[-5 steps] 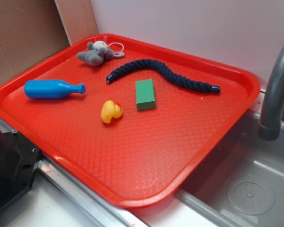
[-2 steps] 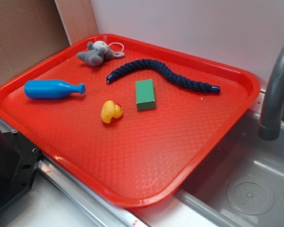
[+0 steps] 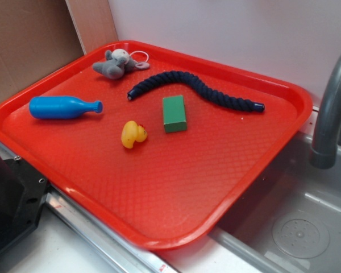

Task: Grab the blue rope.

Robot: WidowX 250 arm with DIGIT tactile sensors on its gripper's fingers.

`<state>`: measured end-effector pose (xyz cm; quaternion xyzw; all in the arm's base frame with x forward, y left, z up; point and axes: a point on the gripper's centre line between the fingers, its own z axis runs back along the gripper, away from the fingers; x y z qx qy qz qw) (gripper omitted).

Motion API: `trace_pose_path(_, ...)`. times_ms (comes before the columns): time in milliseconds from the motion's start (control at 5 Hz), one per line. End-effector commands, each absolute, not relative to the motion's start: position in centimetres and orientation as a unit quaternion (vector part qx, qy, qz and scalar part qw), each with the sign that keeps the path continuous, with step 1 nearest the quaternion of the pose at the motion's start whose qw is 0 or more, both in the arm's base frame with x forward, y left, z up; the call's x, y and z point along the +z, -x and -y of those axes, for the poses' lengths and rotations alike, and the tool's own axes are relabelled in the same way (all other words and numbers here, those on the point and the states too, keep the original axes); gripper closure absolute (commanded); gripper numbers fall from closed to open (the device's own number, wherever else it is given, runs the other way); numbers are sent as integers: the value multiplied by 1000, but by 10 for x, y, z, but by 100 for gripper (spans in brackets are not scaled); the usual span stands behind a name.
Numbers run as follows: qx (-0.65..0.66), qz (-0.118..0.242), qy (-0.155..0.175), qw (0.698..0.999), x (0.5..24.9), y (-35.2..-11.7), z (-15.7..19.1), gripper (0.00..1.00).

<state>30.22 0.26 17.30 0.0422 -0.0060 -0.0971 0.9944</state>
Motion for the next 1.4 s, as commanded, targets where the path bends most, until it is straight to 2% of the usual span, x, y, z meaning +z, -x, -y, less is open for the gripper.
trace_pose_path(0,-153,18,-69,986,122,-337,-37,0)
trace_pose_path(200,-145,-1,-87,986,95,-326,-46,0)
trace_pose_path(400,-137,-17,-89,986,74,-318,-51,0)
trace_pose_path(800,-128,-29,-72,989,56,-313,-38,0)
trace_pose_path(1200,-125,-57,-77,988,29,-306,-37,0)
